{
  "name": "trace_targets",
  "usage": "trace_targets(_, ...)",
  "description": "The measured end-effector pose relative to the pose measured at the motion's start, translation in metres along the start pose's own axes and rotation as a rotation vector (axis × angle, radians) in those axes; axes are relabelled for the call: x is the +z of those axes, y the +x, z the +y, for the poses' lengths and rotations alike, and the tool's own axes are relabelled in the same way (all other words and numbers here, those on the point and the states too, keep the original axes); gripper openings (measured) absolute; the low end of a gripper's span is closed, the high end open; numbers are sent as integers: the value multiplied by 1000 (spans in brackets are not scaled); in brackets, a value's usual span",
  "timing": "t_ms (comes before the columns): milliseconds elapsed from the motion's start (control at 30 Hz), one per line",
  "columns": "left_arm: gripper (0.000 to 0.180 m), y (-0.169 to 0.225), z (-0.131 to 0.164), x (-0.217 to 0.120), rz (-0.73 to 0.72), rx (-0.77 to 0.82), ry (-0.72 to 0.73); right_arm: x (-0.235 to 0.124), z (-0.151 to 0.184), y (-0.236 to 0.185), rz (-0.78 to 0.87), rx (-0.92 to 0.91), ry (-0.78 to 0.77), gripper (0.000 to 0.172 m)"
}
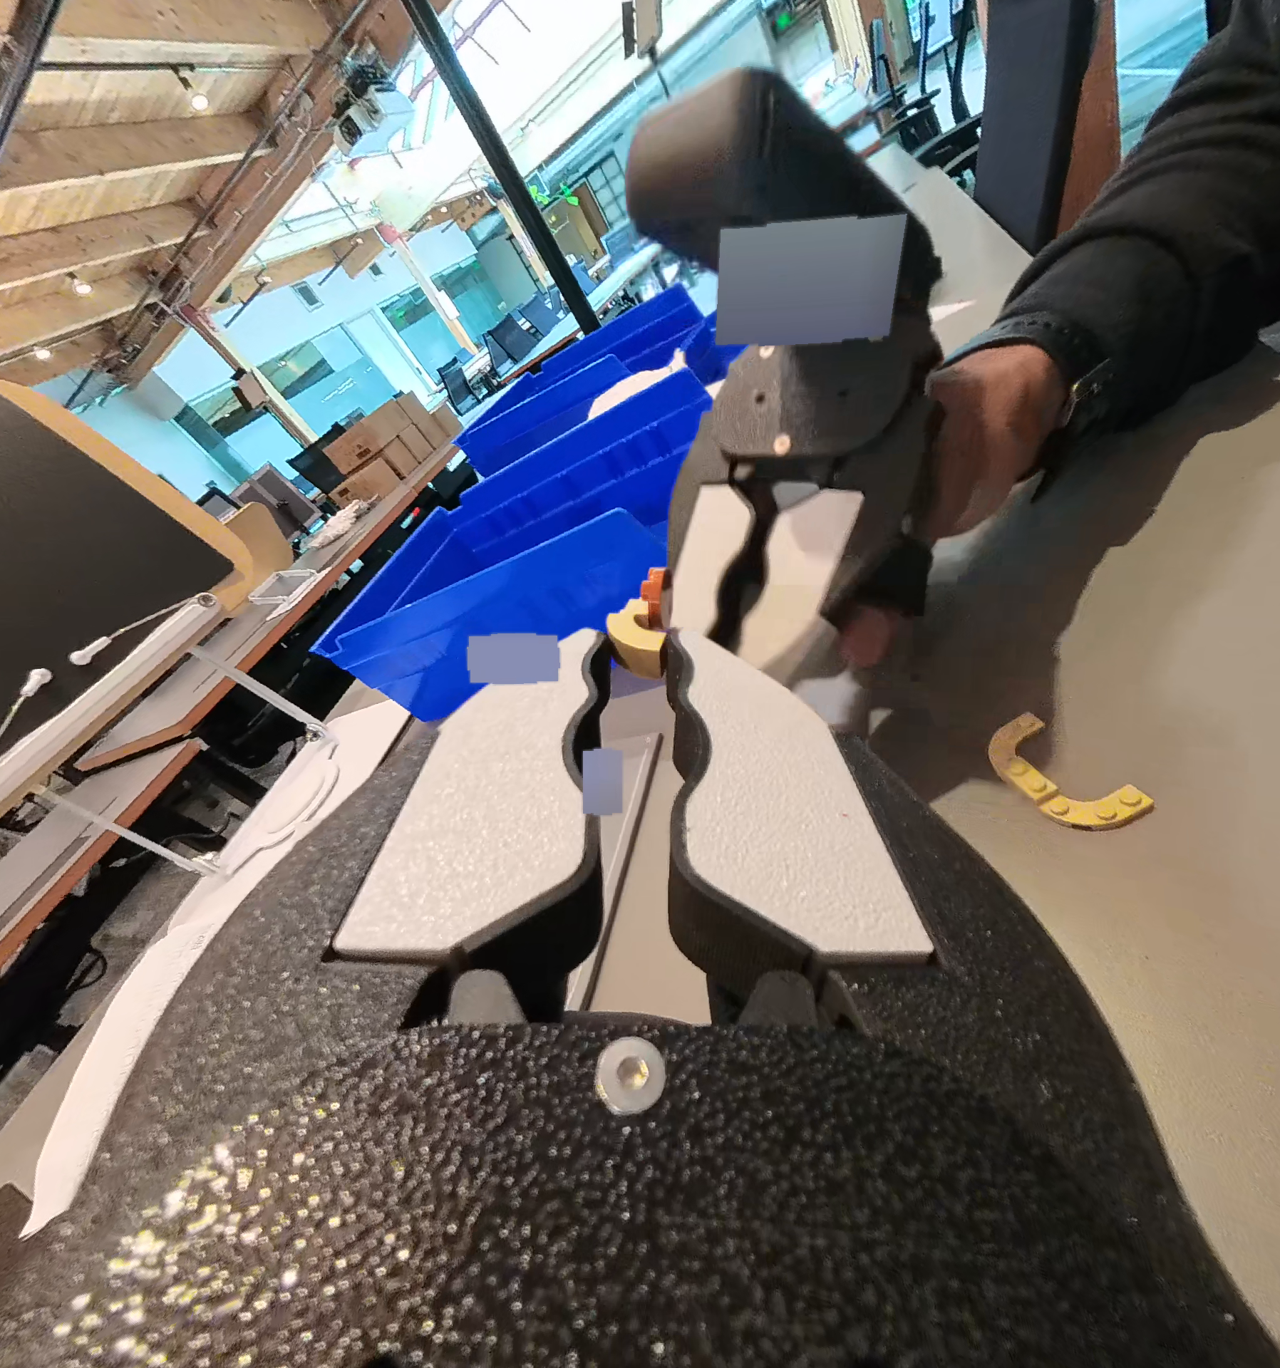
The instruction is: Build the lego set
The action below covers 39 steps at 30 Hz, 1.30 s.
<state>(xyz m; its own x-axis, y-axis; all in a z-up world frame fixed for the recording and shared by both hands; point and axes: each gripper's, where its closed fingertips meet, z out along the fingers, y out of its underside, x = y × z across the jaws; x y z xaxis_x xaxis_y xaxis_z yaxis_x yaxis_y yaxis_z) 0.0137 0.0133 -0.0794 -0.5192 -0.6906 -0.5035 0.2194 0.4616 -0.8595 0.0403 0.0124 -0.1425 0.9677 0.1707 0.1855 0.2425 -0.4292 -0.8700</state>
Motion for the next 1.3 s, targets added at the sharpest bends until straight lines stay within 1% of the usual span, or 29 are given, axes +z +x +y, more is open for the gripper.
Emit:
trace_targets(100, 14, 0, 0, 3, -31, 27, 8, -20, -25, 19, 107, 17, 141, 7)
trace_targets(167, 14, 1, -2, 6, -64, 93, 6, -31, -36, 24, 152, 1, 213, 7)
trace_targets(267, 14, 1, -7, 7, -116, 182, 17, -42, -50, 21, 172, -31, 297, 7)
trace_targets(400, 14, -1, -16, 5, -173, 249, 44, -52, -62, 14, 170, -61, 382, 7)
trace_targets(733, 14, 2, -30, 4, -270, 416, 59, -64, -77, 1, 289, -225, 455, 7)
trace_targets(900, 13, 2, -39, 2, -323, 486, 69, -67, -80, -2, 341, -286, 467, 7)
trace_targets(1200, 13, 1, -47, -1, -393, 618, 51, -76, -89, -7, 419, -362, 517, 7)
trace_targets(1300, 13, 2, -49, -1, -415, 688, 23, -77, -90, -7, 437, -373, 522, 7)
